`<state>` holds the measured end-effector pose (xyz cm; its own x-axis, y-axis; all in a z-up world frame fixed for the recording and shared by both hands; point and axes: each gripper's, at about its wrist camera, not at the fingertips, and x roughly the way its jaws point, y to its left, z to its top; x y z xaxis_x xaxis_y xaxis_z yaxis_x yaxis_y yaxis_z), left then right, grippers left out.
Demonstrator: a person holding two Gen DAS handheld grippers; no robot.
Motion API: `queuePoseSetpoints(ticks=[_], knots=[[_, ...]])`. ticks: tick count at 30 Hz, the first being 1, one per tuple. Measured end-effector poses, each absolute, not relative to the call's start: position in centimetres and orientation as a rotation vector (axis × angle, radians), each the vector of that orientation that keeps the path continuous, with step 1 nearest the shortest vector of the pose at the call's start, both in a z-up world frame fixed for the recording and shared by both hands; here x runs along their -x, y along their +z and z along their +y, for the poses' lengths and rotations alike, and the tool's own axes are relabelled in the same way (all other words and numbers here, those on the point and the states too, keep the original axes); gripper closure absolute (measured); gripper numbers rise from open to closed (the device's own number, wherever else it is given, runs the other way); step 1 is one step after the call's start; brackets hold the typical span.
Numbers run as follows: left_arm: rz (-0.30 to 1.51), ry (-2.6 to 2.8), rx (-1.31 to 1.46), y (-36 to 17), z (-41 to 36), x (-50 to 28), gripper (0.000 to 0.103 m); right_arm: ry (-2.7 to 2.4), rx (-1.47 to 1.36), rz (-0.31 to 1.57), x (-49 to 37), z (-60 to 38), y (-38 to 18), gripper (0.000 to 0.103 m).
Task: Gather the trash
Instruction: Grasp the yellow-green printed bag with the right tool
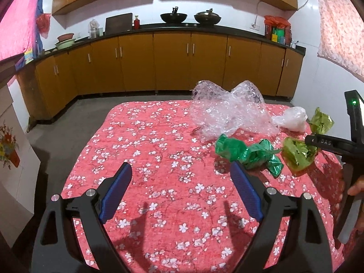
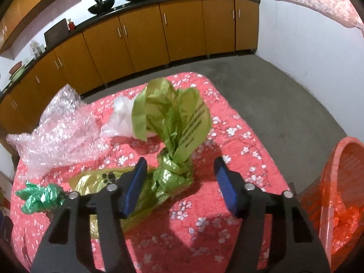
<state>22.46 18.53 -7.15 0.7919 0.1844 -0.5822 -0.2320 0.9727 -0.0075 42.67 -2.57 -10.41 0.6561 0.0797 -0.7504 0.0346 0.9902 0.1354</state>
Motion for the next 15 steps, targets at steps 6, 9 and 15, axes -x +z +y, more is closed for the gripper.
queuePoseSetpoints(ticks=[6, 9, 15], knots=[[0.610, 0.201, 0.089, -6.8, 17.9, -22.7, 0.015, 0.072, -0.128, 0.870, -42.9, -1.9, -10.7, 0.070], [0.596, 0.181, 0.090, -6.4, 17.1, -23.0, 0.012, 0.084, -0.130, 0.863, -42.3, -2.3, -10.6, 0.072], [0.595, 0.113, 0.102, -5.9, 14.4, -24.5, 0.006, 0.085, -0.124, 0.845, -40.1, -4.1, -10.1, 0.073]])
